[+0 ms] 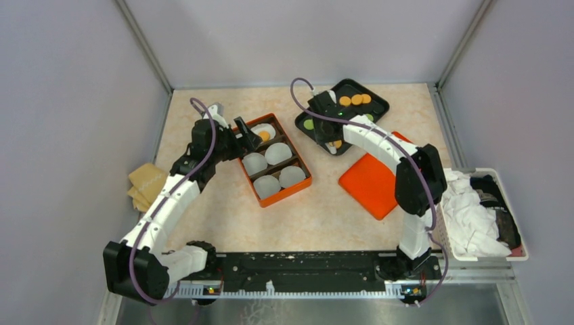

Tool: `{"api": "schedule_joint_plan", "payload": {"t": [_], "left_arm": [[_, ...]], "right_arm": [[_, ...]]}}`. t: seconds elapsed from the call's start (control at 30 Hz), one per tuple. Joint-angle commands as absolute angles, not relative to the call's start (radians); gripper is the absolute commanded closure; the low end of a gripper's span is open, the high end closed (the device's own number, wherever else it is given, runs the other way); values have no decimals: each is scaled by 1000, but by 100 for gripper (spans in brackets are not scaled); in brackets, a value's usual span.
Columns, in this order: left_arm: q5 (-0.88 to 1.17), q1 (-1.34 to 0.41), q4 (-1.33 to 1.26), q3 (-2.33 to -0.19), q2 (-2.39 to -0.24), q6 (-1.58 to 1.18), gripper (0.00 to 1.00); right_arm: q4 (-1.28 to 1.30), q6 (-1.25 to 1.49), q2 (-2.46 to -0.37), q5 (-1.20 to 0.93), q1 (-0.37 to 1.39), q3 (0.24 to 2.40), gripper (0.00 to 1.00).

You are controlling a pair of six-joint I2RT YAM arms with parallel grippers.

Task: Pack the cookies

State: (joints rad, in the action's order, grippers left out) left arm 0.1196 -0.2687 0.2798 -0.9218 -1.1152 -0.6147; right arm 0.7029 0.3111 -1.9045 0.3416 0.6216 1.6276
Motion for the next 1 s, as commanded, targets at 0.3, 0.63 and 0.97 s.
{"api": "schedule_joint_plan", "payload": {"t": [0.3,0.63,0.97], "left_arm": [[158,-265,216,-927,-1129,-622,6],[156,-265,217,-922,-1129,-620,6],[152,-265,218,-918,-1123,-616,6]], "right_arm": [[640,341,-1816,277,627,1645,61],[640,377,-1885,238,627,1640,56],[647,383,-1932,243,626,1652,53]]}}
